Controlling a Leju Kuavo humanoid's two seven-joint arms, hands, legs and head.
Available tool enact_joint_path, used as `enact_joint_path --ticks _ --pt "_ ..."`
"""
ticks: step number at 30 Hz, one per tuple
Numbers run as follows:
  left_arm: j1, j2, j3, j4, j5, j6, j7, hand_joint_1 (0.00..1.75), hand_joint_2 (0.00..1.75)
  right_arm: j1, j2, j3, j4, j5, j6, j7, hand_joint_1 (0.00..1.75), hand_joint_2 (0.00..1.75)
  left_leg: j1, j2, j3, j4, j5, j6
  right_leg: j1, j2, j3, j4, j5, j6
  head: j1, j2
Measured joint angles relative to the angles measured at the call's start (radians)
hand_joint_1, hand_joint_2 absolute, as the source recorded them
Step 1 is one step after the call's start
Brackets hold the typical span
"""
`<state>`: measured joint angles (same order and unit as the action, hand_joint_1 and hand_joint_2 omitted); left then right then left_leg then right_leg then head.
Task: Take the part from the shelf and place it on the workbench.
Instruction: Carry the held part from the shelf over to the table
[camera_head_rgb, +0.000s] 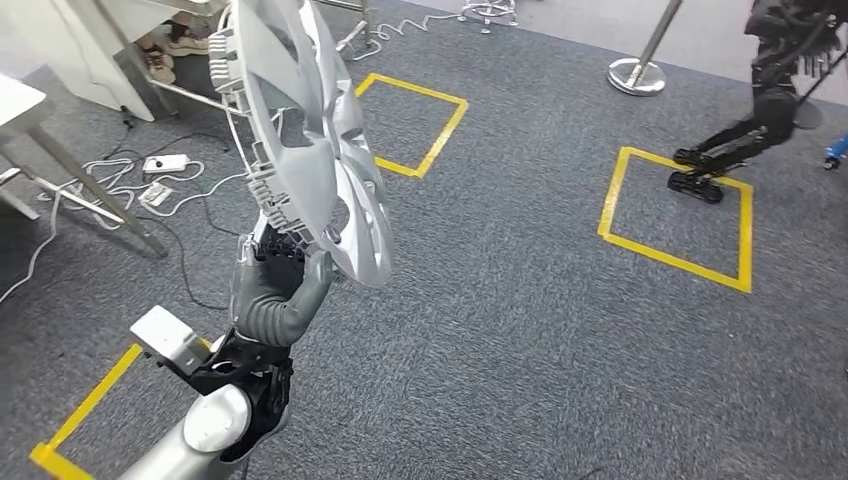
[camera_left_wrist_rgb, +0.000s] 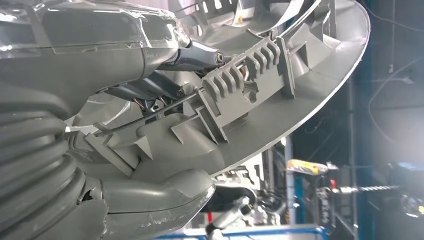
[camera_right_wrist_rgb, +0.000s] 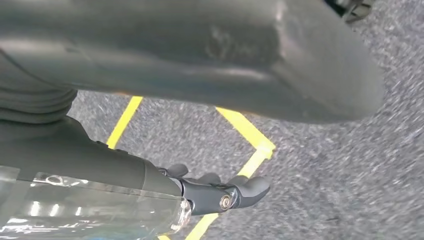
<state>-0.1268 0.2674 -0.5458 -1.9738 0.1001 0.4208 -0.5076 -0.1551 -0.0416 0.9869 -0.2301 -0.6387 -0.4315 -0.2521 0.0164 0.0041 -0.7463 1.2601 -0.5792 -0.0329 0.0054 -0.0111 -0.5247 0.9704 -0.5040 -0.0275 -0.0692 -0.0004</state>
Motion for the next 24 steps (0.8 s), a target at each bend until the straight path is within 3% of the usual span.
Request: enact_joint_path --ticks 1,2,4,5,7,9,11,12,14,15,16,17,18,19,21,23,24 --pt "-0.005 0.002 0.001 0.004 0.000 0.000 0.005 1.75 1.75 -0.003 0.002 0.000 0.000 0.001 0.000 -0.001 0.00 0.00 0.004 -0.001 -0.007 0.024 -0.002 -0.006 -0.002 -0.010 -0.001 0.002 -0.001 0.002 0.000 0.000" --pt "-0.009 0.004 0.003 0.007 0.000 0.000 0.008 1.75 1.75 -0.006 0.005 0.000 0.000 0.002 0.000 -0.001 0.00 0.00 0.008 0.001 0.004 0.012 0.014 -0.013 -0.004 -0.019 -0.001 0.004 -0.003 0.005 0.000 0.000" --pt "-0.018 0.005 0.007 0.012 0.003 -0.001 0.008 1.75 1.75 -0.012 0.012 0.000 0.000 0.008 0.000 -0.001 0.00 0.00 0.011 0.033 0.072 -0.100 0.067 -0.024 -0.008 -0.034 -0.002 0.017 -0.012 0.018 -0.001 0.000" --pt "-0.022 0.005 0.009 0.013 0.005 -0.001 0.004 1.75 1.75 -0.016 0.014 0.000 -0.001 0.013 0.000 -0.001 0.00 0.00 0.010 0.056 0.103 -0.156 0.084 -0.024 -0.007 -0.040 -0.004 0.027 -0.019 0.026 -0.003 0.000" --pt "-0.028 0.005 0.011 0.015 0.013 -0.005 -0.007 1.75 1.75 -0.025 0.016 0.000 -0.001 0.026 -0.002 -0.004 0.00 0.00 0.003 0.082 0.126 -0.204 0.087 -0.007 -0.004 -0.051 -0.007 0.039 -0.028 0.039 -0.003 0.000" --pt "-0.032 0.004 0.011 0.021 0.019 -0.008 -0.021 1.75 1.75 -0.035 0.018 0.001 -0.002 0.043 -0.007 -0.008 0.00 0.00 -0.002 0.064 0.121 -0.204 0.088 0.018 -0.004 -0.065 -0.008 0.040 -0.030 0.044 0.000 0.000" --pt "-0.037 0.004 0.010 0.026 0.020 -0.007 -0.030 1.75 1.75 -0.047 0.021 0.001 -0.003 0.062 -0.013 -0.006 0.00 0.00 -0.003 0.043 0.118 -0.206 0.092 0.030 -0.009 -0.055 -0.015 0.061 -0.050 0.051 0.001 0.000" --pt "-0.042 0.004 0.009 0.027 0.019 -0.007 -0.033 1.75 1.75 -0.051 0.022 0.001 -0.003 0.069 -0.016 -0.003 0.00 0.00 -0.003 0.031 0.117 -0.207 0.095 0.036 -0.011 -0.040 -0.029 0.098 -0.076 0.053 0.002 0.000" --pt "-0.050 0.002 0.009 0.031 0.020 -0.004 -0.034 1.75 1.75 -0.056 0.023 0.001 -0.003 0.075 -0.018 0.004 0.00 0.00 -0.005 0.006 0.116 -0.207 0.097 0.045 -0.012 -0.006 -0.081 0.225 -0.143 0.054 0.005 0.000" --pt "-0.053 0.002 0.008 0.034 0.020 -0.002 -0.035 1.75 1.75 -0.055 0.022 0.001 -0.003 0.076 -0.018 0.007 0.00 0.00 -0.008 -0.008 0.116 -0.207 0.098 0.048 -0.012 0.001 -0.111 0.288 -0.167 0.051 0.007 0.000" --pt "-0.054 0.002 0.008 0.037 0.020 -0.001 -0.034 1.75 1.75 -0.055 0.022 0.001 -0.003 0.077 -0.018 0.009 0.00 0.00 -0.012 -0.023 0.116 -0.207 0.099 0.051 -0.010 0.005 -0.130 0.324 -0.172 0.046 0.007 0.000" --pt "-0.054 0.002 0.008 0.041 0.020 -0.001 -0.034 1.75 1.75 -0.056 0.022 0.001 -0.003 0.078 -0.018 0.010 0.00 0.00 -0.015 -0.039 0.115 -0.207 0.101 0.053 -0.007 0.009 -0.134 0.326 -0.158 0.038 0.008 0.000" --pt "-0.054 0.002 0.008 0.044 0.021 -0.001 -0.034 1.75 1.75 -0.057 0.021 0.001 -0.003 0.078 -0.018 0.011 0.00 0.00 -0.017 -0.054 0.116 -0.207 0.102 0.054 -0.003 0.014 -0.120 0.287 -0.125 0.030 0.007 0.000" --pt "-0.054 0.002 0.008 0.046 0.021 0.000 -0.034 1.75 1.75 -0.060 0.021 0.001 -0.003 0.077 -0.018 0.011 0.00 0.00 -0.018 -0.067 0.116 -0.207 0.103 0.055 0.004 0.025 -0.093 0.220 -0.083 0.020 0.007 0.000" --pt "-0.055 0.002 0.008 0.047 0.018 0.005 -0.034 1.75 1.75 -0.066 0.019 0.001 -0.003 0.075 -0.017 0.011 0.00 0.00 -0.017 -0.091 0.114 -0.208 0.108 0.052 0.013 0.056 -0.041 0.099 -0.029 0.004 0.007 0.000" --pt "-0.053 0.002 0.009 0.047 0.013 0.016 -0.031 1.75 1.75 -0.069 0.016 0.001 -0.003 0.079 -0.015 0.013 0.00 0.00 -0.012 -0.110 0.108 -0.210 0.115 0.043 0.017 0.070 -0.024 0.058 -0.023 -0.004 0.007 0.000" --pt "-0.050 0.002 0.011 0.046 0.012 0.022 -0.027 1.75 1.75 -0.071 0.016 0.001 -0.003 0.083 -0.014 0.017 0.00 0.00 -0.010 -0.118 0.105 -0.213 0.119 0.036 0.017 0.064 -0.021 0.048 -0.019 -0.006 0.008 0.000"
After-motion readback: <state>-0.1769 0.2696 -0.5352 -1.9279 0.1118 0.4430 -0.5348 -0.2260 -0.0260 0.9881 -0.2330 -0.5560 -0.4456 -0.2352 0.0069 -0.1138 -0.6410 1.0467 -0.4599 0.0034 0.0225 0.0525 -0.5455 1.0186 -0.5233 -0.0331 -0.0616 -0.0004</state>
